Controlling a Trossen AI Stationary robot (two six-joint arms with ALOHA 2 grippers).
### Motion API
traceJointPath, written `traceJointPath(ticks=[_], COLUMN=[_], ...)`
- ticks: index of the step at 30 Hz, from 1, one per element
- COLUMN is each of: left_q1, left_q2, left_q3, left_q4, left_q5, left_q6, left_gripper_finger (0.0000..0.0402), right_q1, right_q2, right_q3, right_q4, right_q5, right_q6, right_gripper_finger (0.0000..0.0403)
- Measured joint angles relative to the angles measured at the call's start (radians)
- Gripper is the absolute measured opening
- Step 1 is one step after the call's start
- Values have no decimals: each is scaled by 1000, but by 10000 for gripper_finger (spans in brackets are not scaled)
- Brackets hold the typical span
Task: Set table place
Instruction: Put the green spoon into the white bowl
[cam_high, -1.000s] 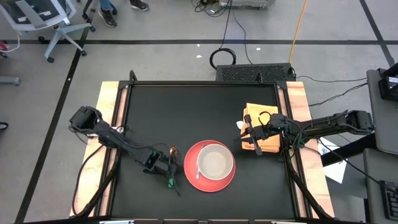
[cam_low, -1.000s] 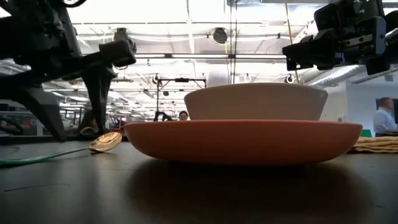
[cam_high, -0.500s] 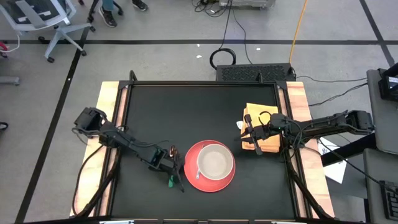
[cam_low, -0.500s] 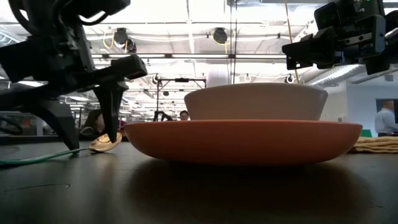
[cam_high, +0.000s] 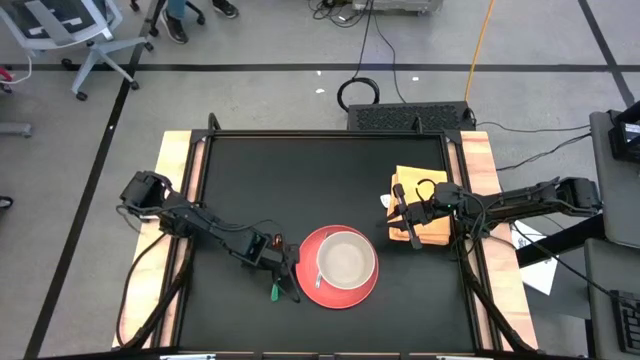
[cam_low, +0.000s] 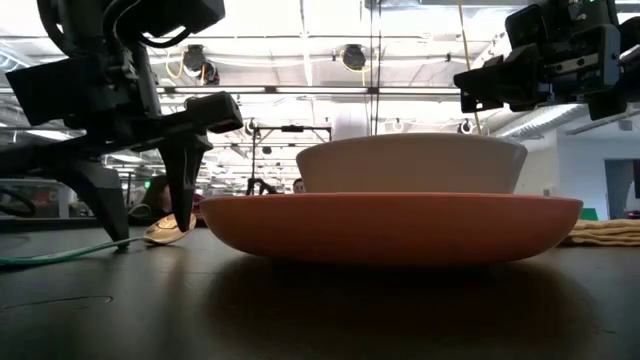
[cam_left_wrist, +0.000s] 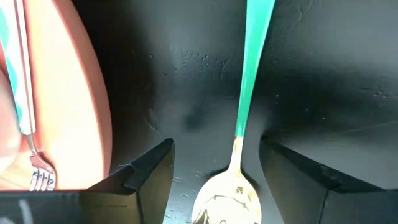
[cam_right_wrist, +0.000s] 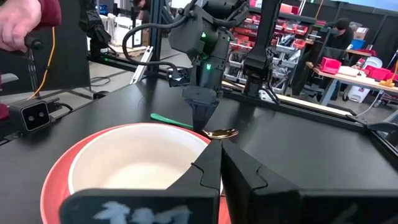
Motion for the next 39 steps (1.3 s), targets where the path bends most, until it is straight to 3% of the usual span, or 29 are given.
traceJointPath(ticks=[33,39], left_q1=[46,45], left_q2=[50,50], left_q3=[3,1], left_q4=[-23,-27], left_q5=[180,181], left_q6=[-13,-31], left_gripper_finger=[240,188], right_q1=[0,0], right_q2=[0,0], right_q3=[0,0], right_q4=[0,0], right_q5=[0,0], right_q6=[-1,0], right_gripper_finger=[0,0])
